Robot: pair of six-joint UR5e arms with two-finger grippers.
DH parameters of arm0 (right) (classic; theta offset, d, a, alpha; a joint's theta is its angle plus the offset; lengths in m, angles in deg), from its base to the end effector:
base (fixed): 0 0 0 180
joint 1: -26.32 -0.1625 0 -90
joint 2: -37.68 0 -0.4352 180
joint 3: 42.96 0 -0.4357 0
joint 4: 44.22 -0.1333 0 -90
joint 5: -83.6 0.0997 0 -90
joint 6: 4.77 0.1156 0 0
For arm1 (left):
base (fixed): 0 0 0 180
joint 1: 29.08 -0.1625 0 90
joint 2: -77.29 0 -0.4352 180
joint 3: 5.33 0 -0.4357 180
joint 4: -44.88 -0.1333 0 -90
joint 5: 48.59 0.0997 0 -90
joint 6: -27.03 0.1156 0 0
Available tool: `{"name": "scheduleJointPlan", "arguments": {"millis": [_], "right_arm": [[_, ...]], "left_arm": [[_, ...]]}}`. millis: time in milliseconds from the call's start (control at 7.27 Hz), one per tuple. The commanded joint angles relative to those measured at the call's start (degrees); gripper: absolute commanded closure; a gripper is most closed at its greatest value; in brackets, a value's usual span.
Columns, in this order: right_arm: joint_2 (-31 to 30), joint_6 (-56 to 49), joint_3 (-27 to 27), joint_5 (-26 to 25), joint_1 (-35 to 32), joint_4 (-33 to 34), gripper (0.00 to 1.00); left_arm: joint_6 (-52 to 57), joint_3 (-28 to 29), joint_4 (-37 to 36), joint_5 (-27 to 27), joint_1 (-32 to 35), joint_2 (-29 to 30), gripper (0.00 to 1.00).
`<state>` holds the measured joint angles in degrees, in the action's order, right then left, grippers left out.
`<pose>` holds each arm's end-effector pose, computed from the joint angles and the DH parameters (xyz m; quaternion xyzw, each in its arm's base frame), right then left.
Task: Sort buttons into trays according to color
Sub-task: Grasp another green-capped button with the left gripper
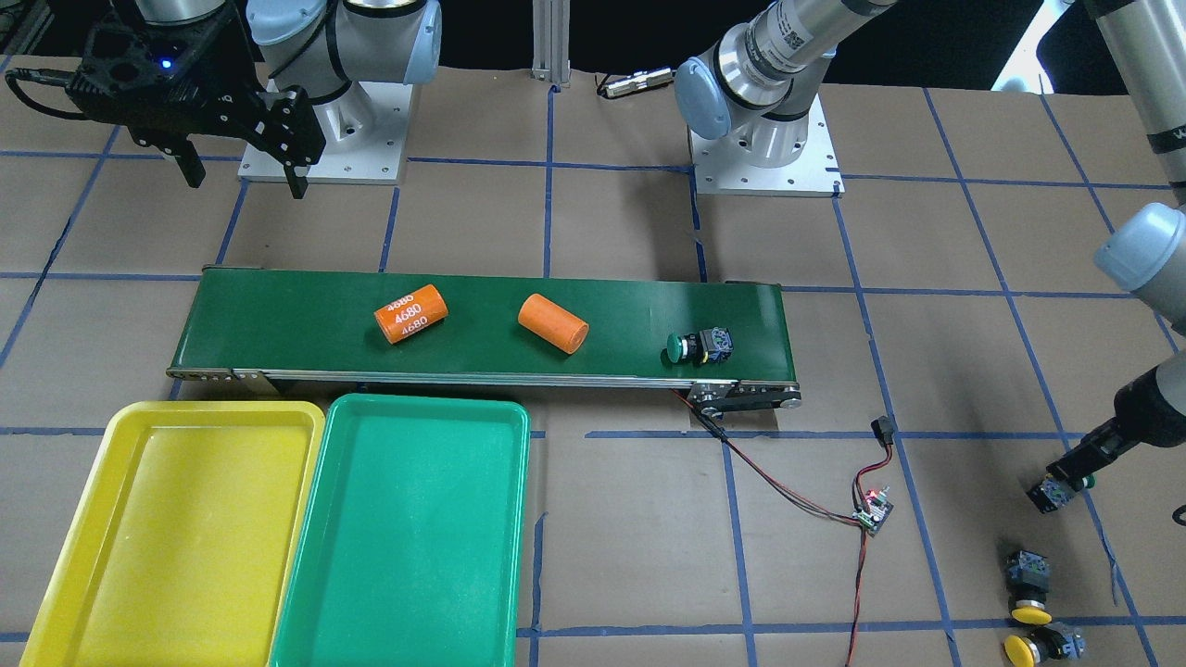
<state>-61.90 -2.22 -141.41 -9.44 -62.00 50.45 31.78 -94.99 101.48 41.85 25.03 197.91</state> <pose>0.1132 -0.4776 0.4955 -0.0382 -0.9976 0.0508 0.0261 0.3053 -0.6478 0.2073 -0.2684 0.9629 -0.0242 0.0131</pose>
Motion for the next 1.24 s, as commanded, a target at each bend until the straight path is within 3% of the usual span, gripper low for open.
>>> {"name": "scheduleJointPlan", "arguments": {"millis": [0, 550, 688, 825, 963, 1100], "right_arm": [[1.5, -0.2, -0.4, -0.4, 0.8, -0.9, 0.0], [1.8, -0.3, -2.1, 0.0, 1.1, -1.0, 0.0], [2.0, 0.1, -2.2, 0.0, 1.1, -0.7, 0.0], [2.4, 0.4, -2.2, 0.1, 1.0, -0.8, 0.0], [2.5, 0.4, -2.2, -0.2, 1.0, -1.3, 0.0], [2.4, 0.2, -2.1, 0.1, 1.0, -0.9, 0.0]], "left_arm": [[-0.9, 0.4, -3.3, 0.3, -0.5, 4.0, 0.0], [-0.7, 0.9, -4.3, 0.5, -0.6, 5.9, 0.0], [-0.4, 0.8, -4.4, 0.6, -0.6, 6.6, 0.16], [-0.2, 1.0, -4.4, 0.9, -0.6, 7.2, 0.53], [-0.2, 1.5, -3.9, 5.4, -0.4, 6.7, 0.72], [-0.2, 2.4, -3.5, 5.6, -0.1, 6.1, 0.72]]}}
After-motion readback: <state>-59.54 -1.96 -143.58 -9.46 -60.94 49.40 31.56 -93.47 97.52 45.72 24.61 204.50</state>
